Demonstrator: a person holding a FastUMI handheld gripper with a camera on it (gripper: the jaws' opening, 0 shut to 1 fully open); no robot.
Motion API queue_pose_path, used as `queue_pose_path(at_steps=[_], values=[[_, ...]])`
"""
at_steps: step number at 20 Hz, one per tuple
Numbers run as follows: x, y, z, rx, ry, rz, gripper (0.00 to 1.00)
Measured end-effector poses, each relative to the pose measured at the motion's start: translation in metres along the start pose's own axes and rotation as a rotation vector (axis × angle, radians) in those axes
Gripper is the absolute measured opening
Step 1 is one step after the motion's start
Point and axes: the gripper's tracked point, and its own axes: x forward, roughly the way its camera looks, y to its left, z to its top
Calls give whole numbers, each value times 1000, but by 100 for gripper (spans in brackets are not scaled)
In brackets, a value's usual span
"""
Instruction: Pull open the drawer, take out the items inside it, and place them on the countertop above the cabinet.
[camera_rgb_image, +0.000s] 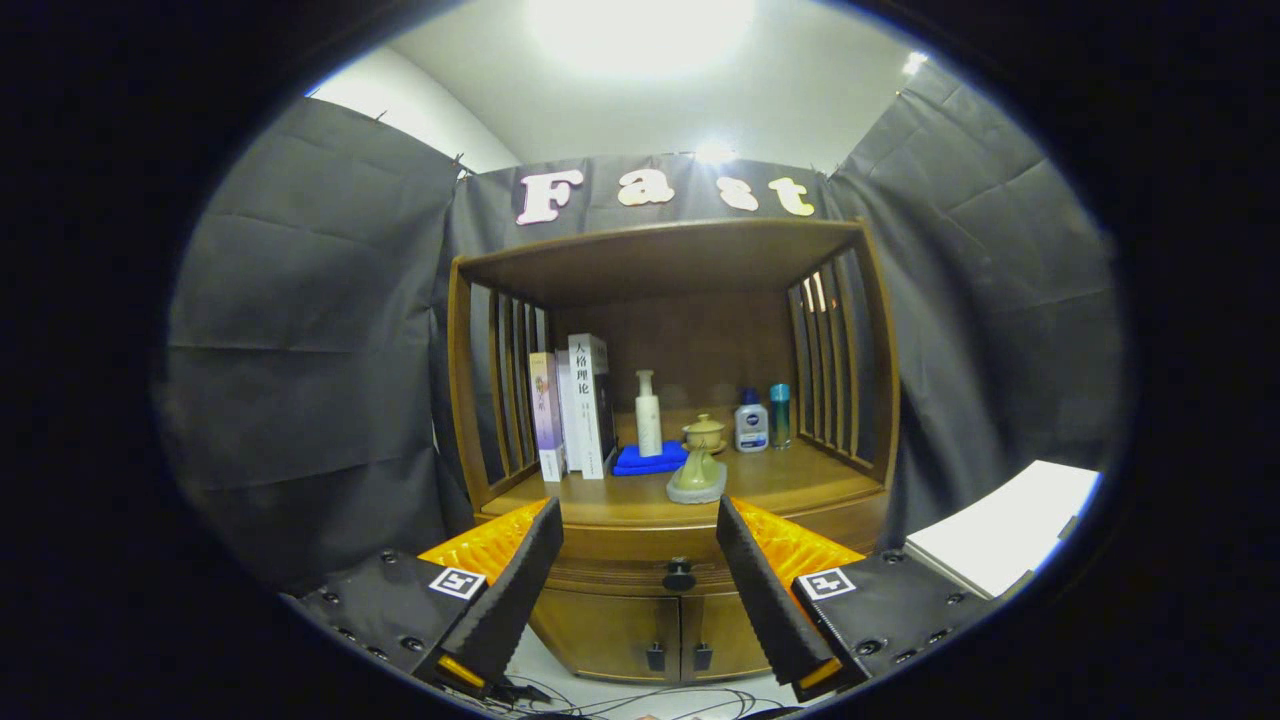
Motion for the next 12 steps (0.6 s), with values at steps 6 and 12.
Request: queue_pose_path(at_steps=[6, 12], values=[[-26, -9, 33, -33, -54, -17, 97], [-38, -6, 48, -78, -86, -12, 97]])
